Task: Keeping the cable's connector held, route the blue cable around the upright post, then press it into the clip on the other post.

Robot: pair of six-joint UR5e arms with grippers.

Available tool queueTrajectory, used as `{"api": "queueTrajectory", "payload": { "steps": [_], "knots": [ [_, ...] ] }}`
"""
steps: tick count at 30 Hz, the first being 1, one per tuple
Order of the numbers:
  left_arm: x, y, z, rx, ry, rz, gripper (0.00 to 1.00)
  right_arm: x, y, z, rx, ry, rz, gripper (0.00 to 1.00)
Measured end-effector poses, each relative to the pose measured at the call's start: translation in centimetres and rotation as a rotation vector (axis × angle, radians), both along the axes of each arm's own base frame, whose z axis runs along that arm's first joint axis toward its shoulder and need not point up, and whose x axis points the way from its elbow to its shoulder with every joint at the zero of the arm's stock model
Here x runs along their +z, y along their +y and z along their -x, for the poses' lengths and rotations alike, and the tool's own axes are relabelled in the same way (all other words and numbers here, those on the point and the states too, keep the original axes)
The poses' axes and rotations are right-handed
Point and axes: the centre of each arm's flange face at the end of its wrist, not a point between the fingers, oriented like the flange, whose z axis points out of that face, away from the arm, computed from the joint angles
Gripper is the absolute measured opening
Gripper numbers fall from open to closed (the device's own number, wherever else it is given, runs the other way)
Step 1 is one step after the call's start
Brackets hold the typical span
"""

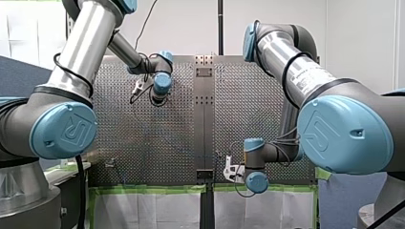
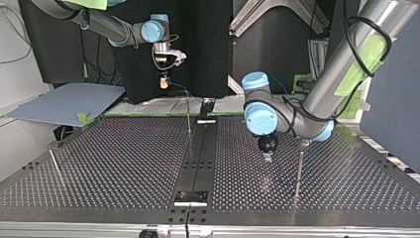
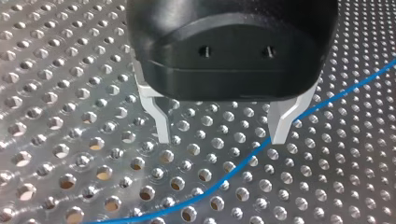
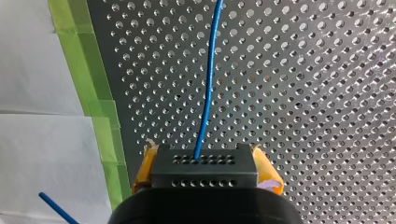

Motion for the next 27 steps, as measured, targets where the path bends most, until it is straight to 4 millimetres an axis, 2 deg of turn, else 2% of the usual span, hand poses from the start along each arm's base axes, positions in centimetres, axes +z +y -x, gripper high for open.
{"api": "queueTrajectory", "payload": {
  "steps": [20,27],
  "knots": [
    [-3.4,-0.2,-0.9,0.009,0.047,-0.072,1.0,-0.1,0.1,0.0,-0.001,0.003,-0.006,0.0],
    [-7.1,-0.8,-1.2,0.004,0.108,-0.126,1.0,-0.1,0.1,0.1,-0.001,0.002,-0.007,0.0]
  ]
}}
